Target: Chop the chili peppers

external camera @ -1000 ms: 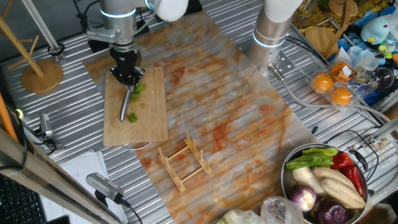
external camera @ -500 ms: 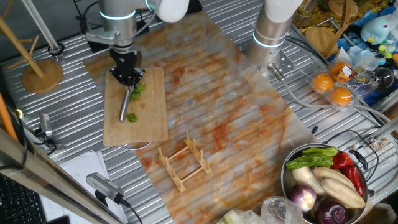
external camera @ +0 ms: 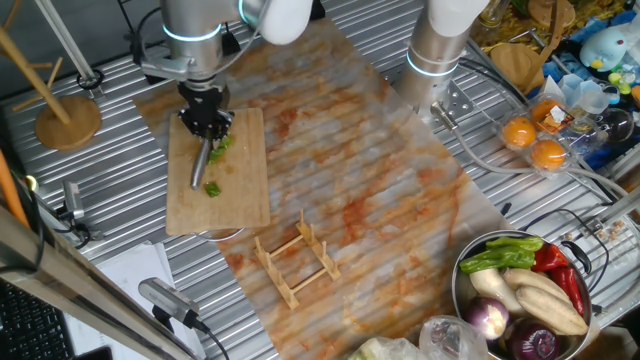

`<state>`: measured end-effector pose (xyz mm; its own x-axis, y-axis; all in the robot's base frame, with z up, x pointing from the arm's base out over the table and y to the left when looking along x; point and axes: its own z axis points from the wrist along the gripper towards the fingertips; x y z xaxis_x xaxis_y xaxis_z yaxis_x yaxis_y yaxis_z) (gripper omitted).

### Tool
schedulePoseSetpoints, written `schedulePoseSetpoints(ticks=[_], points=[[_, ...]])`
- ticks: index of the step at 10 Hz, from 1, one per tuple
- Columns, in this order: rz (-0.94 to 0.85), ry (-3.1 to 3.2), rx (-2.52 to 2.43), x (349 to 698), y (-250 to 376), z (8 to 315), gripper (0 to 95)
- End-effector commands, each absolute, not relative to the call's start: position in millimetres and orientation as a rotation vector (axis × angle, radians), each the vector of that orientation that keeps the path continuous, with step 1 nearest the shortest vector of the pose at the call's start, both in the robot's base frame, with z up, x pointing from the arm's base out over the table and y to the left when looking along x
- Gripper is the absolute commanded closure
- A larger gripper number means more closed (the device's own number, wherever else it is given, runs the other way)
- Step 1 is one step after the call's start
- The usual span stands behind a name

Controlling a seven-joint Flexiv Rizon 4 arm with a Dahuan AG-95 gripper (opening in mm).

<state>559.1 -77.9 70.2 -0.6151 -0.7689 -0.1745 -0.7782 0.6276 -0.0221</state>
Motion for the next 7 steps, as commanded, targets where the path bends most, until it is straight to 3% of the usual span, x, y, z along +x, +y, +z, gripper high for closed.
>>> schedulePoseSetpoints(ticks=[1, 7], points=[[0.064, 2.703, -1.296, 557, -79, 72, 76.0], [-0.046, 2.848, -1.376, 545, -89, 79, 76.0]])
